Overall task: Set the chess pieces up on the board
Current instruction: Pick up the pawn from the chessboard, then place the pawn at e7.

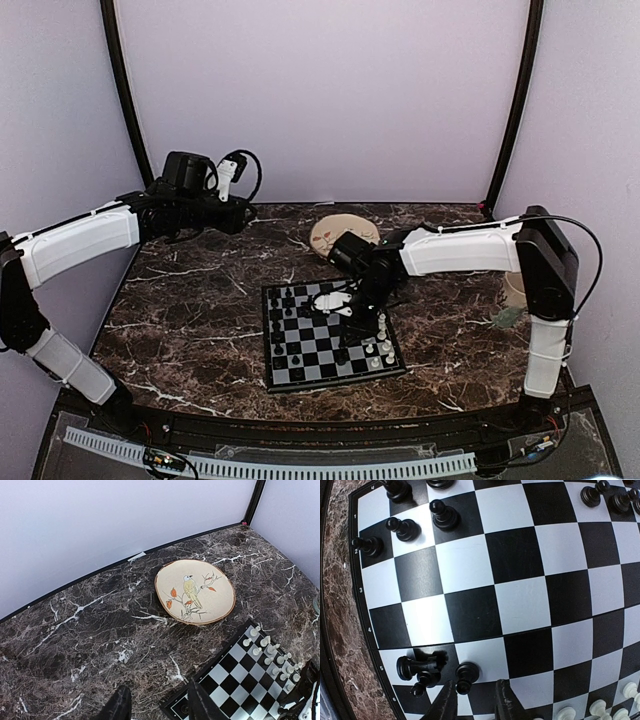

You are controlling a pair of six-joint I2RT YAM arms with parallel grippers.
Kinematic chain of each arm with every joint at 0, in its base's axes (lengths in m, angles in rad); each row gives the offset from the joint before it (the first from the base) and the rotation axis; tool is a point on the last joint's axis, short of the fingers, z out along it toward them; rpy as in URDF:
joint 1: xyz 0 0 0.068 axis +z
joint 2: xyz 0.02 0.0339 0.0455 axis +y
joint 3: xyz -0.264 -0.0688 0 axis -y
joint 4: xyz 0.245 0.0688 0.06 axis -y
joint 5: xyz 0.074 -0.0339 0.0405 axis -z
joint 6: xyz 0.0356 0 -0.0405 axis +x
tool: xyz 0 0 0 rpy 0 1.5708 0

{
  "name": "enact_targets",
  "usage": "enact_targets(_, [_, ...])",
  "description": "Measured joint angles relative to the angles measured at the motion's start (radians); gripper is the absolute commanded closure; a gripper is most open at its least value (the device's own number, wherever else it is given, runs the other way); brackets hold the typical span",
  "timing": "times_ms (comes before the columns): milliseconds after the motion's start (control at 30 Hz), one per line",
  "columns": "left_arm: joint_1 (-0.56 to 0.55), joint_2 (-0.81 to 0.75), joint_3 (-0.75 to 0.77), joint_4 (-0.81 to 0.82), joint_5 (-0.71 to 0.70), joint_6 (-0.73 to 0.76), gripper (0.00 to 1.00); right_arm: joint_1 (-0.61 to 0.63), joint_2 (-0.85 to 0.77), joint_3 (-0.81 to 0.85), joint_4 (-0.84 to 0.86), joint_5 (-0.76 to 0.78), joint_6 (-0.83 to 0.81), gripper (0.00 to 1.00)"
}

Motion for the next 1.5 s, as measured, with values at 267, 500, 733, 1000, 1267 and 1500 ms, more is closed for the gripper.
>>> enact_targets(267, [0.000,0.000,0.000,0.000,0.010,0.000,0.60,0.002,0.034,0.050,-0.014,0.005,0.005,0.91])
enact_targets(500, [0.000,0.000,0.000,0.000,0.005,0.000,0.60,0.002,0.076,0.118,-0.029,0.021,0.010,0.92])
enact_targets(733, [0.000,0.000,-0.002,0.005,-0.025,0.000,0.60,0.002,0.171,0.287,-0.053,0.027,0.019,0.93])
enact_targets(1000, [0.000,-0.005,-0.004,0.014,-0.046,0.000,0.60,0.005,0.293,0.486,-0.084,0.007,0.044,0.93])
enact_targets(1267, [0.000,-0.011,-0.004,0.015,-0.056,0.000,0.59,0.027,0.344,0.556,-0.116,-0.009,0.052,0.93])
enact_targets(1500, [0.000,-0.020,-0.004,0.016,-0.055,0.000,0.59,0.039,0.360,0.572,-0.124,-0.018,0.054,0.92])
